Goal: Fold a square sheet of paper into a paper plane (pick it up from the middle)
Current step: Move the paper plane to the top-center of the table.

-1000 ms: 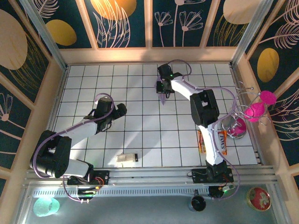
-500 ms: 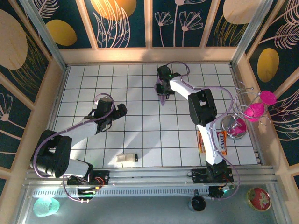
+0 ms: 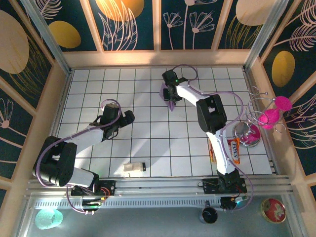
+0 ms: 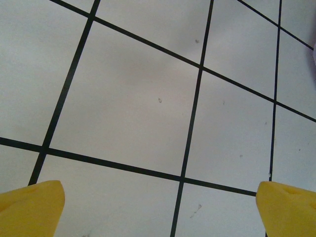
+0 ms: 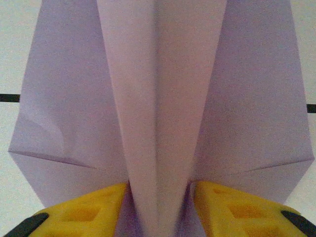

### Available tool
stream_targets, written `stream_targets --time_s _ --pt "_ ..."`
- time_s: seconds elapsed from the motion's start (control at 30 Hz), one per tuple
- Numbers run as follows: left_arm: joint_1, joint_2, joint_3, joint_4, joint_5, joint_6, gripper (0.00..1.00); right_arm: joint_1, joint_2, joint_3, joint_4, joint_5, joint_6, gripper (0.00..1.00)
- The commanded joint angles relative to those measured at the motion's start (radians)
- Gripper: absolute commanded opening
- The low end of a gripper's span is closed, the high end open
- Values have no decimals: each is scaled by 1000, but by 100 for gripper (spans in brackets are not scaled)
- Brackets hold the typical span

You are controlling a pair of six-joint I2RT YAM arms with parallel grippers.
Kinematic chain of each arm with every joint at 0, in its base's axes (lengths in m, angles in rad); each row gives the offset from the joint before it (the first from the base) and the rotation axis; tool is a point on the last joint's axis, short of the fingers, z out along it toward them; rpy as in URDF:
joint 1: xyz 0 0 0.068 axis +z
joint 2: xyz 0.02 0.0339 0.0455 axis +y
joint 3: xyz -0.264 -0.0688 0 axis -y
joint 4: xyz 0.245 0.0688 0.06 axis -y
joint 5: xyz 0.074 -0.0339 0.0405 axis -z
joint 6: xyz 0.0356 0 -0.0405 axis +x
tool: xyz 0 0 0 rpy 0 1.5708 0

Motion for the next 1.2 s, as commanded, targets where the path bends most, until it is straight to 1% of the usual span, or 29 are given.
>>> stream_targets --time_s 0.0,0.2,0.33,0.53,0.67,0.73,0.83,0.93,1.07,1.1,1.17 --pt "7 10 -2 2 8 -1 99 -2 82 -12 -41 65 -5 43" --pt "7 4 1 -2 5 -1 99 -3 96 -15 -15 69 9 44" --pt "7 -8 13 -16 4 -1 99 -3 67 -15 -12 69 29 46" --pt "7 -55 65 -56 -10 12 99 0 -91 -12 36 54 48 47" --pt "7 -91 119 -87 -46 29 99 0 -204 -21 64 61 53 52" --pt "7 -112 148 -97 -72 39 99 2 -268 -60 95 60 52 55" --pt "7 -146 182 -96 -130 60 99 0 -378 -169 166 79 49 59" --pt "7 -187 198 -85 -222 85 99 0 -505 -327 277 138 38 64" --pt "8 -259 143 -4 -418 116 99 -10 -700 -602 498 259 -10 71" --pt "8 -284 110 43 -477 132 99 -13 -745 -669 545 302 -25 75" --pt "13 -327 45 132 -564 170 99 -20 -804 -769 606 383 -40 87"
